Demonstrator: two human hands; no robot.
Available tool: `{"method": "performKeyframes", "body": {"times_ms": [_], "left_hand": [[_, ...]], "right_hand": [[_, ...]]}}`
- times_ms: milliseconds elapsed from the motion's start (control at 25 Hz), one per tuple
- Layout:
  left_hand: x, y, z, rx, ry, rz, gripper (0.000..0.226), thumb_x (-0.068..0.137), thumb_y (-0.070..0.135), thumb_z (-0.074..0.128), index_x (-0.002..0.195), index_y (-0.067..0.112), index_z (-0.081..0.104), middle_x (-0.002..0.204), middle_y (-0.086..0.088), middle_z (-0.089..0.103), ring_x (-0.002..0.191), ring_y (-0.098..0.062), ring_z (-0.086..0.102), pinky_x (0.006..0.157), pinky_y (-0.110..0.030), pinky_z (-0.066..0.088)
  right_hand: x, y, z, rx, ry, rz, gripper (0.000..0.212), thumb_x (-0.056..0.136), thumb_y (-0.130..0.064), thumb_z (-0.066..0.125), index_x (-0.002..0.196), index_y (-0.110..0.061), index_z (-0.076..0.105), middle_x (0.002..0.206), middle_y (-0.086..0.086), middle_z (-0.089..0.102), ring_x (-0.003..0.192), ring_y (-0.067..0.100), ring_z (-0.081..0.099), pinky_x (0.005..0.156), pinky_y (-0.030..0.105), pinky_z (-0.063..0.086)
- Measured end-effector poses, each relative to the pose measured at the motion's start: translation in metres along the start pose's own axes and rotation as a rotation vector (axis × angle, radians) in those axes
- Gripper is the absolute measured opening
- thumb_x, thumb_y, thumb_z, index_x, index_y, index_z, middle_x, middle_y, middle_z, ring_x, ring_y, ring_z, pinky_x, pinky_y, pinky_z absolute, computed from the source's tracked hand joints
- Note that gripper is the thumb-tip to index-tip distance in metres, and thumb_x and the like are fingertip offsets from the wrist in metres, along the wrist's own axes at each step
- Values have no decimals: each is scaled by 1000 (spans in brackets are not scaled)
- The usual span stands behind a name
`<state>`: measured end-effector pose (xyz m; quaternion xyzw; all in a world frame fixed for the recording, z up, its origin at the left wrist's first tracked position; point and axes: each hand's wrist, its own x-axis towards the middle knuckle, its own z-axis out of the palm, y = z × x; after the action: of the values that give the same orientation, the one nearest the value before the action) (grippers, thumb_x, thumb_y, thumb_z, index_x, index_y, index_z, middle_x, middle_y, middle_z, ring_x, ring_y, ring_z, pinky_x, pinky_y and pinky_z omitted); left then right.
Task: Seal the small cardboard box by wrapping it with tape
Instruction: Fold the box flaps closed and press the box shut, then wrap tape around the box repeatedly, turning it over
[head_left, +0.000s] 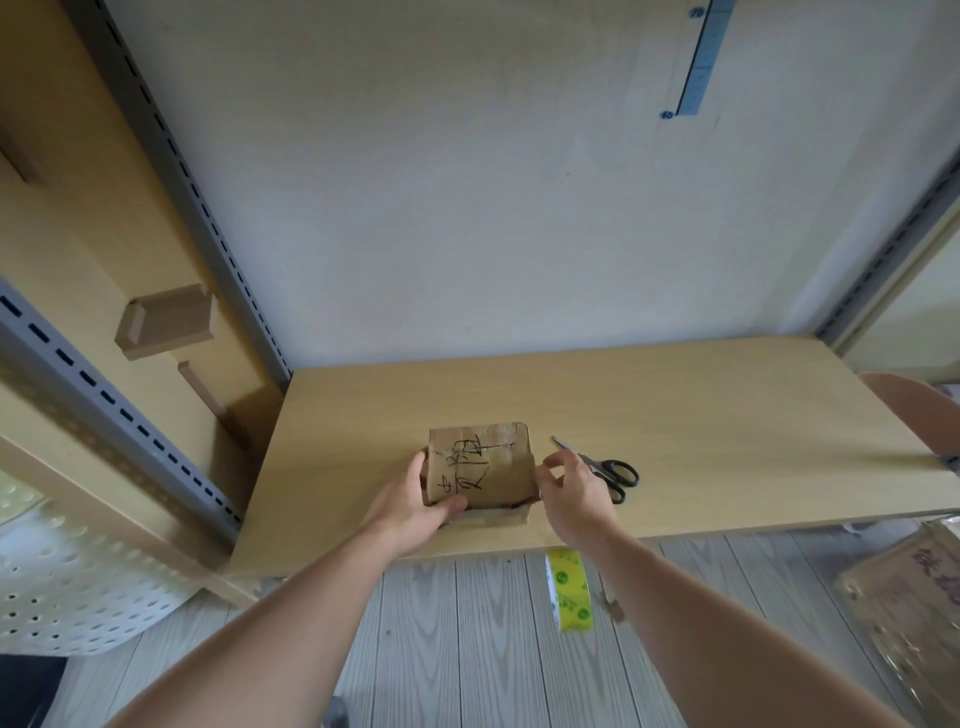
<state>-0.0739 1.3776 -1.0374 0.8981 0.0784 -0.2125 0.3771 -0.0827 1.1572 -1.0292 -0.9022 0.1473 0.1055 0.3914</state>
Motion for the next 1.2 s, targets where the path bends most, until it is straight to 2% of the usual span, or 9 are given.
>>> {"method": "performKeyframes", "body": {"times_ms": [240,480,560,680,800,920,1000,1080,1200], "left_hand": [[-4,-4,-10,-168,-40,14,141,49,62,92,159,40,7,159,-8,31,127,-31,50,104,-51,50],[5,9,-15,164,87,248,137,61,40,92,158,45,-6,169,5,-12,157,-21,4,124,-51,17],[10,14,-19,331,39,254,128,64,44,86,158,46,0,170,6,-3,157,-18,2,123,-59,16],[8,20,-14,506,78,191,113,70,44,78,159,42,8,159,-3,33,146,-24,31,115,-56,32],[2,24,-8,570,140,246,110,73,43,77,160,28,11,163,-5,23,149,-23,25,116,-57,32],[4,20,-5,617,102,281,111,78,44,77,160,23,6,170,1,-11,157,-24,0,120,-60,18],[3,25,-8,592,87,282,112,76,45,77,159,25,4,170,0,1,154,-26,15,119,-57,26],[2,35,-12,634,115,247,117,71,51,78,158,31,2,161,-4,21,140,-28,36,109,-51,41],[-4,48,-7,765,131,95,121,64,71,74,156,33,6,147,-12,34,130,-32,43,96,-46,47]], "right_hand": [[-43,40,0,-20,147,160,23,102,-37,42,106,-17,51,82,-2,60,69,15,58,54,29,40],[-72,62,13,329,11,354,33,95,-37,62,113,-16,44,87,-1,59,79,17,62,69,33,51],[-71,63,18,412,-34,403,28,98,-30,58,119,-19,43,92,4,62,82,22,67,72,38,57],[-68,59,16,475,-28,439,28,99,-23,56,124,-20,42,94,5,63,78,21,70,69,39,59],[-65,54,8,527,-17,441,27,100,-24,58,120,-15,42,87,0,58,63,11,61,50,20,44],[-61,51,10,598,-39,480,19,99,-20,58,115,-8,55,80,10,73,56,18,66,57,30,56],[-58,50,9,600,-76,484,16,97,-15,56,104,-6,67,76,14,77,57,21,68,74,41,62],[-56,49,5,614,-81,507,17,93,-13,57,93,-4,71,75,13,77,56,20,66,64,32,60],[-56,48,-2,645,-74,533,15,92,-10,57,91,-4,71,77,13,77,54,21,66,50,22,51]]}}
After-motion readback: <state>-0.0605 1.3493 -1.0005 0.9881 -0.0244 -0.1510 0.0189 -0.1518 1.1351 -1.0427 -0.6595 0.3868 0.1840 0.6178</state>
